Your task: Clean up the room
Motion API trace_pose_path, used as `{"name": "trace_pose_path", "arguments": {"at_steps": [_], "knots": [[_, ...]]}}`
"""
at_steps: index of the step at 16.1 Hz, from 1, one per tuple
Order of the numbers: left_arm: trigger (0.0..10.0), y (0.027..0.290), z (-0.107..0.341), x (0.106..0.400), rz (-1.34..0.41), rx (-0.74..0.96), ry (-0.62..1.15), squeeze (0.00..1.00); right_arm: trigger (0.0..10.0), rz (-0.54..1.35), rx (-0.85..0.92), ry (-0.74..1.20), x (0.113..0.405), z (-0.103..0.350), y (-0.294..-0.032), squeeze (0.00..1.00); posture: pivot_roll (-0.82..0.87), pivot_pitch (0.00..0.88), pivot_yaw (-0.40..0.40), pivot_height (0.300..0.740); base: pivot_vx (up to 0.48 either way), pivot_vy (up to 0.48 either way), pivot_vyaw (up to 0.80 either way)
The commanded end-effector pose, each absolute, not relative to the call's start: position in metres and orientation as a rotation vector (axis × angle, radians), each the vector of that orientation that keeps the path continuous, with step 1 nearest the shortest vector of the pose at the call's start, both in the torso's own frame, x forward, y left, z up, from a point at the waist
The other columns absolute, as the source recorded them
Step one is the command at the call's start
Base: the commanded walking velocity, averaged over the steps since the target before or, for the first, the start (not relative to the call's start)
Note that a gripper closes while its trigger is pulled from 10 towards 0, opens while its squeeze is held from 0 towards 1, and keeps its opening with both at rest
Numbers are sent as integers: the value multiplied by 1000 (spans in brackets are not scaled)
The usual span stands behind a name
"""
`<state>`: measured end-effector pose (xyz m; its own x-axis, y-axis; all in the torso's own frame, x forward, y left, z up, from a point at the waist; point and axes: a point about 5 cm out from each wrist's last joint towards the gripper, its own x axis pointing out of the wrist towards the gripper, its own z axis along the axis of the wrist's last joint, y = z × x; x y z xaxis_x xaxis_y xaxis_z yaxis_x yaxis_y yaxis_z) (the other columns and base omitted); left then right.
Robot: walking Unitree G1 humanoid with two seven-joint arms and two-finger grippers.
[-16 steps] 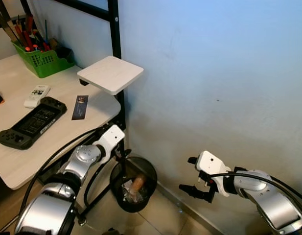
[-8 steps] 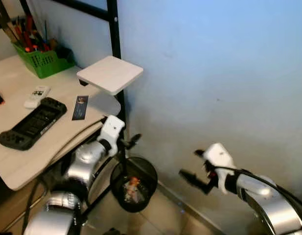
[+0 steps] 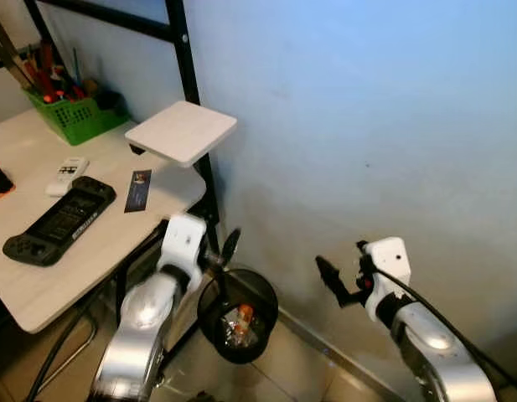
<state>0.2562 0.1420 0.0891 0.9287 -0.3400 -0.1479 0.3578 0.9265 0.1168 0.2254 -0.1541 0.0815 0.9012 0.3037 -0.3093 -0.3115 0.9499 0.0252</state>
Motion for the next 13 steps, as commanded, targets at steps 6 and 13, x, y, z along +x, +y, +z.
{"name": "trace_pose_path", "arguments": {"at_steps": [6,13], "knots": [[10000,168,109,228,-176,66,129,0,10000,84,64,305,212,84,-165,0,1,0,59,740,0,0,-800],[10000,168,98,216,-194,107,219,0,10000,100,82,326,196,78,-166,0,-13,0,62,740,0,0,-800]]}}
